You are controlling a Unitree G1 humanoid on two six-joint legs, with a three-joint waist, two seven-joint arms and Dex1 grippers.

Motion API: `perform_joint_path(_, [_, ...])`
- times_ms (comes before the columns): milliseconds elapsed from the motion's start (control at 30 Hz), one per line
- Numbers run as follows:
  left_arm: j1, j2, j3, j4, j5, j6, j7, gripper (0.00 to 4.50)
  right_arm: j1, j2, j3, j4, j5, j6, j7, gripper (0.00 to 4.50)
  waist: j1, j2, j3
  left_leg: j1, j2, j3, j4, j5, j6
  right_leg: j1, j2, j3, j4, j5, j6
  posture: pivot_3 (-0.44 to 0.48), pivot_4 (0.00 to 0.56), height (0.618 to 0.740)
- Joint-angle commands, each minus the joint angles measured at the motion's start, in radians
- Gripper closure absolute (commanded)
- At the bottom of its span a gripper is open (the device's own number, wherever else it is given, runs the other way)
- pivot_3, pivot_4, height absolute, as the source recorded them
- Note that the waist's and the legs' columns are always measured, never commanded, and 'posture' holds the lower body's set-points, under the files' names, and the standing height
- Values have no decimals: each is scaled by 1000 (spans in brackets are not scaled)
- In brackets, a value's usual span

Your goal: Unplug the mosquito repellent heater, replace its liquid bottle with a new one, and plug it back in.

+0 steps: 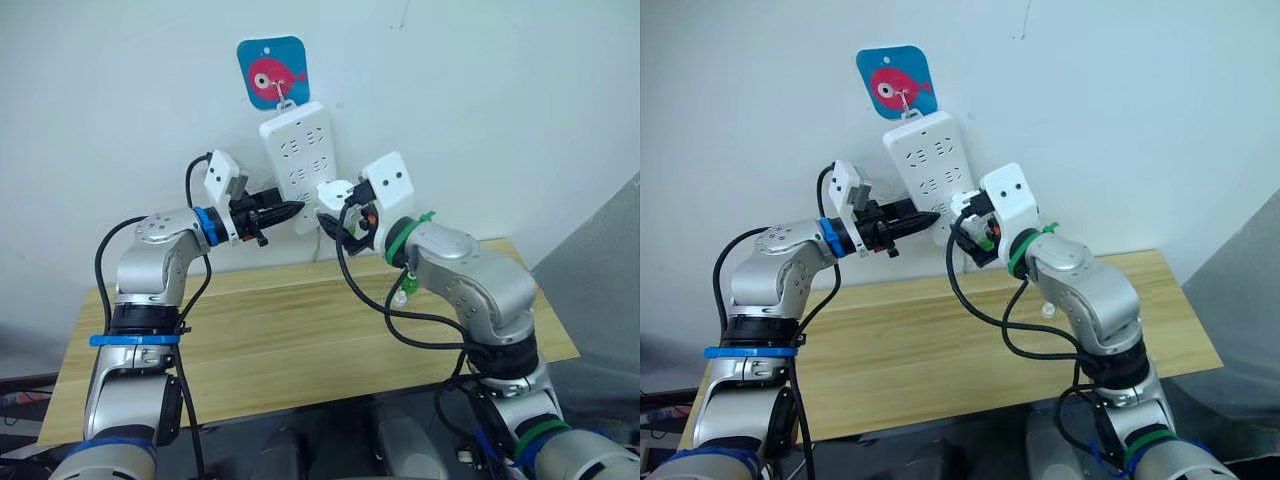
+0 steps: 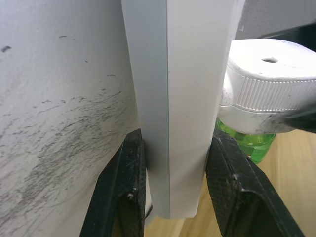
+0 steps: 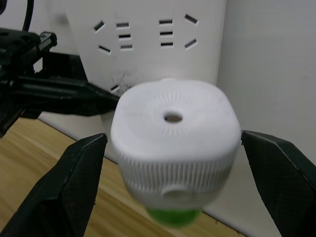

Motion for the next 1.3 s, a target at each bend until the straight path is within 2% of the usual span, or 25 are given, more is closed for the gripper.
perform_joint_path(33, [-4,-3,-12,41,33,-51,28,3210,15,-23,-51,-126,42,50,29,0,-1,0,0,0,0,0,0,0,0,0,0,0,0,0,0,-210,141,730])
perform_joint_path(67, [-12,-3,-4,63,40,-65,50,3210,21,-28,-59,-145,52,56,39,0,-1,0,0,0,0,0,0,0,0,0,0,0,1,0,0,-210,141,730])
perform_joint_path(233, [-22,15,0,112,73,-146,71,1544,33,-59,-71,-182,64,53,58,0,-7,0,0,2,0,0,0,0,0,1,1,-1,2,0,0,-214,144,730])
perform_joint_path(267, [-20,19,0,118,84,-161,78,1265,35,-63,-71,-186,65,49,63,0,-7,0,0,2,0,0,0,0,0,1,1,-1,2,0,0,-214,144,730])
perform_joint_path(300, [-10,29,4,113,83,-153,72,1229,39,-78,-65,-191,68,32,81,0,-7,0,0,2,0,0,0,0,0,0,1,-1,2,0,0,-205,146,730])
perform_joint_path(333, [10,44,13,98,80,-149,69,875,43,-108,-51,-202,71,0,116,0,-7,0,0,2,0,0,0,0,0,0,1,0,2,0,0,-205,146,730])
perform_joint_path(467, [100,95,70,12,32,-115,63,875,77,-217,-26,-237,90,-113,245,0,-10,0,0,2,0,0,0,0,0,0,1,0,2,0,0,-193,149,730])
perform_joint_path(600, [240,142,137,-134,-5,-109,73,875,110,-245,-41,-249,130,-170,307,0,-6,0,0,2,3,0,0,0,0,0,2,-1,2,0,0,-180,153,730])
perform_joint_path(733, [481,181,186,-396,-62,-130,16,875,130,-244,-38,-238,145,-214,332,0,0,0,0,2,4,1,0,0,0,0,2,0,1,0,0,-142,165,730])
perform_joint_path(833, [711,210,223,-634,-143,-147,-75,883,146,-234,-14,-209,129,-250,334,587,8,-1,1,2,5,2,-1,0,0,1,2,-1,0,0,0,-124,169,730])
perform_joint_path(933, [868,225,245,-790,-195,-160,-118,883,147,-219,28,-165,95,-291,326,1634,26,-1,1,3,7,3,-2,0,0,0,3,-1,0,0,0,-118,168,730])
perform_joint_path(1067, [922,185,251,-896,-230,-168,-57,883,134,-187,95,-99,44,-361,321,3013,60,-1,2,9,7,4,-2,0,-1,5,4,-2,0,0,-1,-113,164,730])
perform_joint_path(1200, [935,155,226,-936,-219,-166,8,883,122,-147,152,0,-30,-431,301,4472,64,-1,2,15,7,4,-2,0,-1,13,6,-2,-3,-1,-2,-115,162,730])
perform_joint_path(1300, [930,145,214,-944,-217,-165,39,883,105,-113,164,64,-70,-467,288,4472,64,-1,2,16,8,4,-2,0,0,13,6,-2,-3,-1,-3,-112,161,730])
